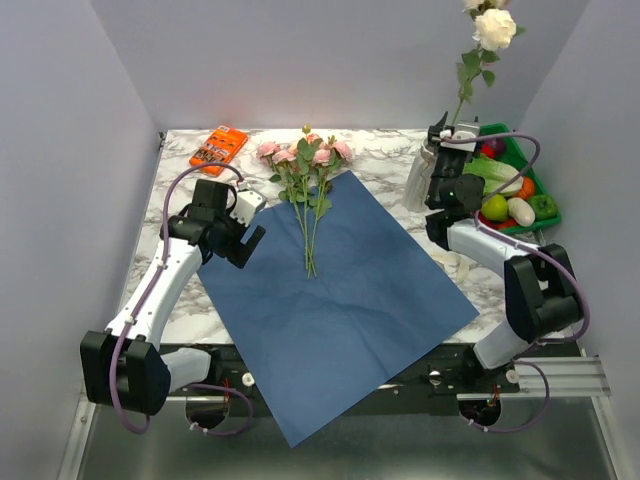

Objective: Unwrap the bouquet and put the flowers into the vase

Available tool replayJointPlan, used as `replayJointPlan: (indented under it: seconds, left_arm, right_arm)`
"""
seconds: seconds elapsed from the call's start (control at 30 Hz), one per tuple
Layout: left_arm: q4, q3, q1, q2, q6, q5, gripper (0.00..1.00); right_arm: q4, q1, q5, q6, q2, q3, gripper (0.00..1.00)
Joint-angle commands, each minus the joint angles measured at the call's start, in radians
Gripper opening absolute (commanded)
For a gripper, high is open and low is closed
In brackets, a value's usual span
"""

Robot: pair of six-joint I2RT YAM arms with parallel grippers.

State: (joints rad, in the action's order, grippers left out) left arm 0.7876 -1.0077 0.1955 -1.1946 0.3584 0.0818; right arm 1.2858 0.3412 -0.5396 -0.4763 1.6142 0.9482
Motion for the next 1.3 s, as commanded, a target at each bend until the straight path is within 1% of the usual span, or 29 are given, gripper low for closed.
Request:
replayJointPlan:
  seconds: [0.0,0.03,0.13,0.23,0.27,0.3,0.37,0.4,0.43,0.47,0.53,0.57,0.6,0.63,0.67,0.7,0.73,0.77,0.8,0.83,0.87,0.93,0.97,1.03,1.1,1.17,1.2,1.23,1.27]
  left_arm:
    - [-0.019,-0.034,-0.008,-0.007,-0.022,0.026,0.99]
    - [-0.018,-0.035,-0.008,-0.007,-0.025,0.032,0.99]
    - [-0.017,-0.035,-0.008,-0.003,-0.032,0.039,0.99]
    - [-0.024,-0.032,-0.008,-0.008,-0.041,0.041,0.99]
    - [-0.027,-0.034,-0.008,-0.010,-0.044,0.044,0.99]
    - [-0.028,-0.034,-0.008,-0.011,-0.052,0.047,0.99]
    - [-0.030,-0.042,-0.008,-0.016,-0.061,0.059,0.99]
    - [-0.030,-0.046,-0.008,-0.020,-0.067,0.062,0.99]
    - [-0.028,-0.051,-0.008,-0.022,-0.075,0.065,0.99]
    - [-0.025,-0.058,-0.008,-0.023,-0.079,0.068,0.99]
    - [-0.024,-0.066,-0.008,-0.025,-0.085,0.072,0.99]
    - [-0.022,-0.072,-0.008,-0.022,-0.096,0.070,0.99]
    - [-0.021,-0.077,-0.008,-0.022,-0.099,0.065,0.99]
    - [-0.019,-0.080,-0.008,-0.020,-0.101,0.061,0.99]
    - [-0.021,-0.080,-0.008,-0.016,-0.107,0.058,0.99]
    - [-0.021,-0.078,-0.010,-0.013,-0.107,0.055,0.99]
    - [-0.022,-0.078,-0.010,-0.013,-0.110,0.053,0.99]
    - [-0.021,-0.077,-0.010,-0.007,-0.108,0.055,0.99]
    - [-0.021,-0.077,-0.010,-0.005,-0.111,0.056,0.99]
    - [-0.019,-0.077,-0.010,-0.003,-0.114,0.059,0.99]
    - [-0.014,-0.078,-0.010,0.001,-0.114,0.061,0.99]
    - [-0.010,-0.083,-0.010,0.004,-0.118,0.061,0.99]
    - [-0.005,-0.086,-0.010,0.009,-0.118,0.064,0.99]
    - [0.001,-0.085,-0.011,0.018,-0.111,0.068,0.99]
    - [0.007,-0.077,-0.011,0.030,-0.104,0.081,0.99]
    - [0.007,-0.066,-0.013,0.042,-0.090,0.085,0.99]
    - [0.007,-0.063,-0.013,0.046,-0.085,0.091,0.99]
    - [0.006,-0.060,-0.013,0.050,-0.084,0.092,0.99]
    - [0.004,-0.057,-0.013,0.053,-0.079,0.093,0.99]
  right_arm:
    - [0.135,0.009,-0.002,0.004,-0.075,-0.035,0.74]
    - [0.126,0.013,0.004,0.002,-0.086,-0.046,0.80]
    - [0.093,0.036,0.003,-0.005,-0.144,-0.074,0.82]
    - [-0.044,0.102,-0.034,-0.005,-0.233,-0.083,0.85]
    - [-0.128,0.155,-0.045,-0.002,-0.255,-0.089,0.86]
    - [-0.166,0.188,-0.063,-0.004,-0.272,-0.094,0.87]
    - [-0.277,0.296,-0.140,-0.019,-0.298,-0.075,0.91]
    - [-0.322,0.330,-0.169,-0.024,-0.294,-0.057,0.92]
    - [-0.382,0.361,-0.242,-0.012,-0.286,-0.031,0.94]
    - [-0.552,0.407,-0.272,0.048,-0.275,0.007,0.95]
    - [-0.769,0.438,-0.304,0.160,-0.235,0.134,0.99]
    - [-1.007,0.449,-0.281,0.324,-0.223,0.177,1.00]
    - [-1.104,0.450,-0.249,0.412,-0.209,0.213,1.00]
    - [-1.184,0.450,-0.162,0.479,-0.201,0.275,1.00]
    - [-1.271,0.449,-0.114,0.580,-0.192,0.297,1.00]
    - [-1.318,0.450,-0.065,0.612,-0.177,0.328,1.00]
    - [-1.364,0.450,-0.034,0.640,-0.125,0.399,1.00]
    - [-1.478,0.450,-0.039,0.695,-0.094,0.455,0.99]
    - [-1.535,0.450,-0.043,0.720,-0.055,0.504,0.98]
    - [-1.589,0.452,-0.062,0.740,0.011,0.549,0.96]
    - [-1.687,0.450,-0.065,0.796,0.042,0.636,0.95]
    - [-1.726,0.452,-0.066,0.824,0.076,0.675,0.91]
    - [-1.761,0.452,-0.091,0.870,0.084,0.690,0.90]
    - [-1.771,0.447,-0.182,0.900,0.060,0.676,0.89]
    - [-1.769,0.420,-0.186,0.955,-0.006,0.618,0.87]
    - [-1.754,0.412,-0.195,0.972,-0.051,0.563,0.80]
    - [-1.751,0.412,-0.206,0.972,-0.094,0.507,0.76]
    - [-1.751,0.413,-0.238,0.984,-0.114,0.467,0.54]
    - [-1.751,0.412,-0.264,1.019,-0.137,0.431,0.39]
